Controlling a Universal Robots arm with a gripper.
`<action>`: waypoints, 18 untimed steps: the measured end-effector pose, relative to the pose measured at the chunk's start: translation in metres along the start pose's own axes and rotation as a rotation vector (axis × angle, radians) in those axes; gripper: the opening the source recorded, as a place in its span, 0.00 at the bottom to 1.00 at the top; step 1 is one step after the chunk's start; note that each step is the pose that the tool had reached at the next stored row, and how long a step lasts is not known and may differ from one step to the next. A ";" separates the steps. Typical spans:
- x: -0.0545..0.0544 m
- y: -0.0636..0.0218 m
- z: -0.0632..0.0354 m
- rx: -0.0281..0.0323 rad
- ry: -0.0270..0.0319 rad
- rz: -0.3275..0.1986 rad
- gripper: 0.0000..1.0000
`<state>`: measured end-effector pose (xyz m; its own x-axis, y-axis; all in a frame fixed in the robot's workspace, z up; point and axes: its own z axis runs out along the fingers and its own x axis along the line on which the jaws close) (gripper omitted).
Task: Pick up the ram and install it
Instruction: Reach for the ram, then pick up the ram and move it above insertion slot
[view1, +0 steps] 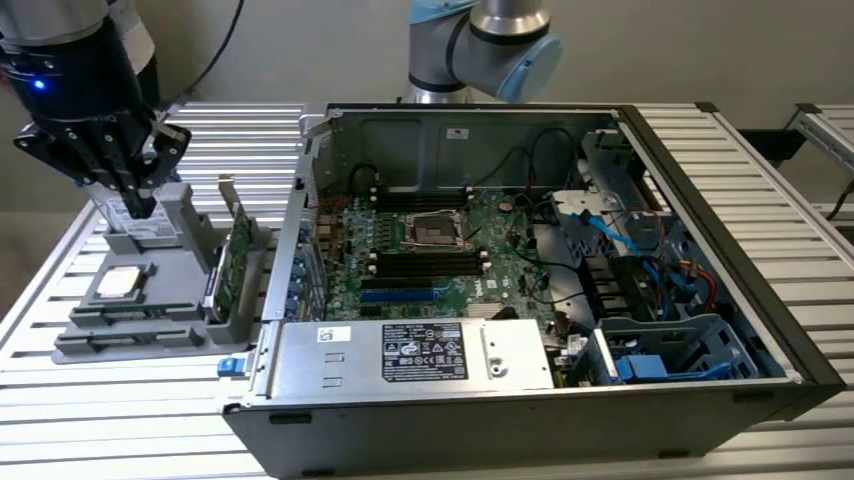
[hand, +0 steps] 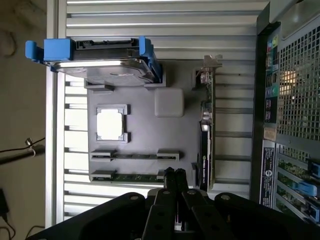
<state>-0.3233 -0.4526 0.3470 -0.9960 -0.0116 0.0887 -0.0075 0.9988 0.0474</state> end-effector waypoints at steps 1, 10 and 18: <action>0.001 0.0000 0.0002 0.0002 0.0004 0.000 0.10; 0.001 0.0000 0.0002 0.0003 0.0007 0.000 0.10; 0.003 0.0000 0.0006 0.0008 0.0010 -0.007 0.10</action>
<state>-0.3262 -0.4526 0.3467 -0.9958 -0.0185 0.0893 -0.0143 0.9988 0.0472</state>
